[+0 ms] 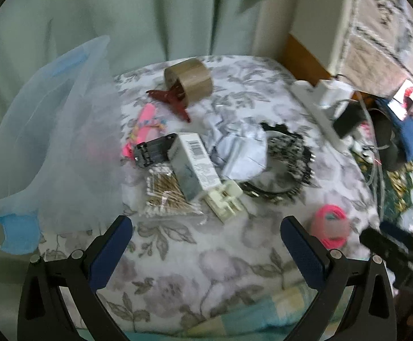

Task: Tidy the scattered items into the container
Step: 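Reach the left tool to the white medicine box while the right tool reaches the pink hair ties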

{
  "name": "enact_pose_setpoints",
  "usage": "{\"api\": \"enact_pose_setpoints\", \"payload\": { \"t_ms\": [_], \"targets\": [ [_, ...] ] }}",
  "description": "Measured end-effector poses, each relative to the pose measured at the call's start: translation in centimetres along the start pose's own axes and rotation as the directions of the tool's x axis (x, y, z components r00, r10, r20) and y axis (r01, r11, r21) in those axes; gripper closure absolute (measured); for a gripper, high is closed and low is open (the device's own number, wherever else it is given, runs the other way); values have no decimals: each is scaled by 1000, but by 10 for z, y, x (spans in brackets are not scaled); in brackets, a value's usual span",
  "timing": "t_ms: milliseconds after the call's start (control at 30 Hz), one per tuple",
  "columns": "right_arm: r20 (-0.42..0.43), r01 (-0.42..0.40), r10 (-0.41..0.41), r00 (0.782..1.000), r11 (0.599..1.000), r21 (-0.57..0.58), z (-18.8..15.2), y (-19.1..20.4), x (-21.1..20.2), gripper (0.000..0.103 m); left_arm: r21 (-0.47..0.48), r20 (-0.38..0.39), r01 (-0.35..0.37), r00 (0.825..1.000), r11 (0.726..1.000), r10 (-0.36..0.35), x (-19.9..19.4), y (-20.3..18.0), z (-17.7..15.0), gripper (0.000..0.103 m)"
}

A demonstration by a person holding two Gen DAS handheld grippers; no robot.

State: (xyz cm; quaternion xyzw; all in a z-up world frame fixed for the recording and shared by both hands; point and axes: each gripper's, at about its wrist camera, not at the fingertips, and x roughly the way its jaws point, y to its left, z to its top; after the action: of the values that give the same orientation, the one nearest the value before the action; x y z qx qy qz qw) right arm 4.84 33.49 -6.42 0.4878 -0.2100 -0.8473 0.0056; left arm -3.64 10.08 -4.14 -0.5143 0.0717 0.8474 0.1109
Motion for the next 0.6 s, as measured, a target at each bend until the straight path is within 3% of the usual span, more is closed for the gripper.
{"api": "enact_pose_setpoints", "payload": {
  "t_ms": [333,600],
  "targets": [
    [-146,14,-21,989,999,-52,-4,8,51,6,14,-47,-62,997,998,62,47,-5,24,2],
    [-226,36,-46,973,998,-48,-9,2,77,12,-23,-93,-70,993,997,68,78,8,33,30]
  ]
}}
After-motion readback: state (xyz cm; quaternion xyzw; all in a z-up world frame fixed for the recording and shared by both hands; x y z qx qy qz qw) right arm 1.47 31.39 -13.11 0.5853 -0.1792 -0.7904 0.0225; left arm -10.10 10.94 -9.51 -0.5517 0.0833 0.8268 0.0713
